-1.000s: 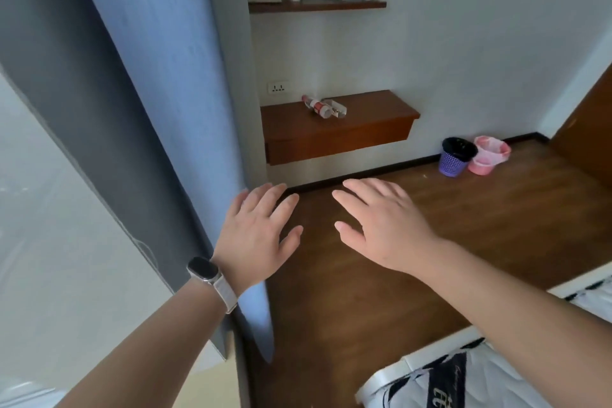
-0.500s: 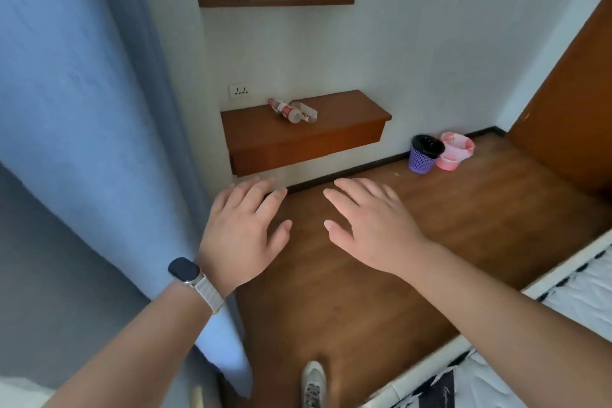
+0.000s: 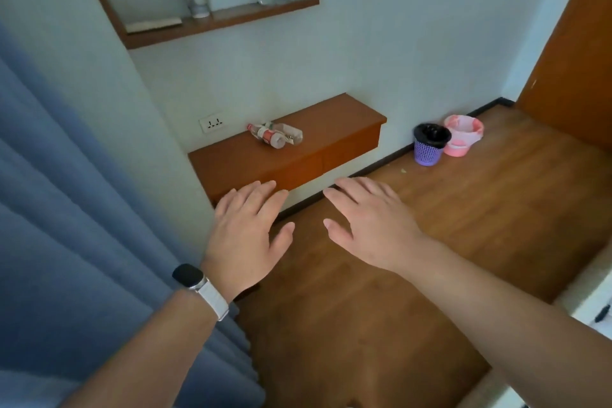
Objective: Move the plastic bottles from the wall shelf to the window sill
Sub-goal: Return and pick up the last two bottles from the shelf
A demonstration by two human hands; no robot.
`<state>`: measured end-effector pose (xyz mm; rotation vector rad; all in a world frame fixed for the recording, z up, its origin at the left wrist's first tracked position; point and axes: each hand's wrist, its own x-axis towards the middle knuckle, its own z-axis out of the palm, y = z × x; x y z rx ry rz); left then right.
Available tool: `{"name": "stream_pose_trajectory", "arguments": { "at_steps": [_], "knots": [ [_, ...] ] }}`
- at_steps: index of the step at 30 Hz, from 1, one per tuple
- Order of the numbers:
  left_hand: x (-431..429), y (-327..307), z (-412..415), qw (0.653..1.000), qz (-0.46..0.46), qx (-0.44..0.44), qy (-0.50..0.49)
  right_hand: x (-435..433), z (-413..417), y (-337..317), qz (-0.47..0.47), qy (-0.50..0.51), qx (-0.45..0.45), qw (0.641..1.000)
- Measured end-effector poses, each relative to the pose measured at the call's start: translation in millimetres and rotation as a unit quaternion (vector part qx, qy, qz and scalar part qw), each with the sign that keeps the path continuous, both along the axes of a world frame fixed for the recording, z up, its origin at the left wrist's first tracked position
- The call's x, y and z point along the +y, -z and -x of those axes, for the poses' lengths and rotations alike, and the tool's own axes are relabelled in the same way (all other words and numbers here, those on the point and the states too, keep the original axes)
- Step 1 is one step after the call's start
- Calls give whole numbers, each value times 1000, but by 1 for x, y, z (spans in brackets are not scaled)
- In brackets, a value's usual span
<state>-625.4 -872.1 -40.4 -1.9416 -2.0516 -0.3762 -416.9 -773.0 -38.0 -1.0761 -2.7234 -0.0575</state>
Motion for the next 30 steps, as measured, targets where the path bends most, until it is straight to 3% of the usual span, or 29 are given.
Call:
{"name": "stream_pose_trajectory", "arguments": {
  "at_steps": [14, 30],
  "knots": [
    [85, 4, 82, 999, -25, -11, -47, 90, 73, 2, 35, -13, -15, 999],
    [255, 40, 218, 999, -32, -19, 32, 228, 198, 2, 1, 45, -50, 998]
  ]
}}
